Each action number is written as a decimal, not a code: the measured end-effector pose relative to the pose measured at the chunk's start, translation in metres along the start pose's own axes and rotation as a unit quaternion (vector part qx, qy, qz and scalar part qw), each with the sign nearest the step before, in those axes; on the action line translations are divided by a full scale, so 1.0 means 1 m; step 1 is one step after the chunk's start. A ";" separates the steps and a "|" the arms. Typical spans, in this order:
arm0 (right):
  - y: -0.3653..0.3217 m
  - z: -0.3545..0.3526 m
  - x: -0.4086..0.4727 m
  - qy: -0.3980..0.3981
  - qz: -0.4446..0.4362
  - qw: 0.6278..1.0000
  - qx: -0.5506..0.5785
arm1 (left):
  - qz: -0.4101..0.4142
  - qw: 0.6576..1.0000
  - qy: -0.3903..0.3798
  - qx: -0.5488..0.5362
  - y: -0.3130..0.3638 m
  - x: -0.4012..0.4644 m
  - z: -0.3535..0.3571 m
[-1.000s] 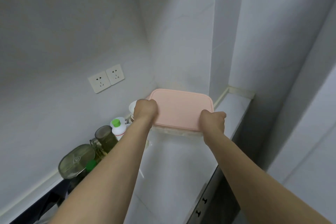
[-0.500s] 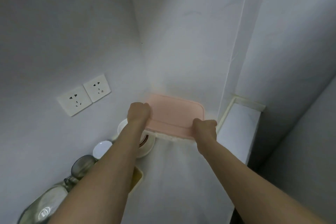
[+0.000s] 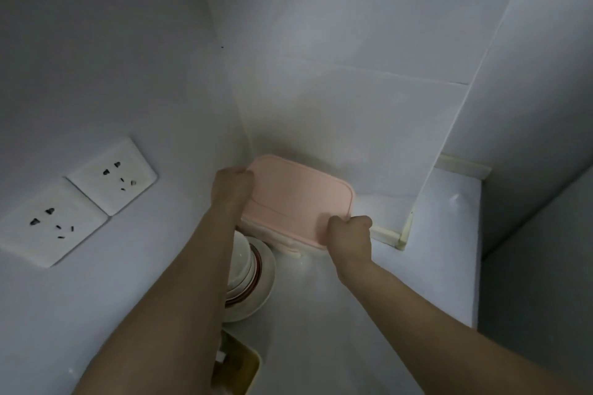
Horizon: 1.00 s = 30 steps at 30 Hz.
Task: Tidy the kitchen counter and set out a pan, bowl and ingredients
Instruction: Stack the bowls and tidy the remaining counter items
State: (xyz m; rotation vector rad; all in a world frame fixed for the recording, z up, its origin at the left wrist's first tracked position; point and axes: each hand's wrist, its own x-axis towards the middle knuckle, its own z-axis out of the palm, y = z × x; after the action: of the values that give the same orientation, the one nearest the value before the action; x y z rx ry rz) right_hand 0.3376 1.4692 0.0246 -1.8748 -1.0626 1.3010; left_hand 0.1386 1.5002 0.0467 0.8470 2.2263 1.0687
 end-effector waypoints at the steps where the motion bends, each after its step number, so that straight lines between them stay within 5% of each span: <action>1: 0.000 0.004 0.000 -0.006 0.000 1.000 -0.001 | 0.011 1.000 0.005 0.007 -0.001 0.001 0.000; 14: 0.019 0.039 0.027 -0.136 -0.017 0.987 0.080 | 0.125 0.933 -0.046 0.335 -0.048 0.052 0.033; 30: 0.036 0.055 0.040 -0.207 -0.028 0.973 0.094 | 0.114 0.914 -0.024 0.390 -0.055 0.054 0.037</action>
State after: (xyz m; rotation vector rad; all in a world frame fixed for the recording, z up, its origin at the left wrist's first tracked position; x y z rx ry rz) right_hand 0.3030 1.4885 -0.0417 -1.4567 -1.1392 1.7419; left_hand 0.1111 1.5307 -0.0282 1.4598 2.5636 0.1853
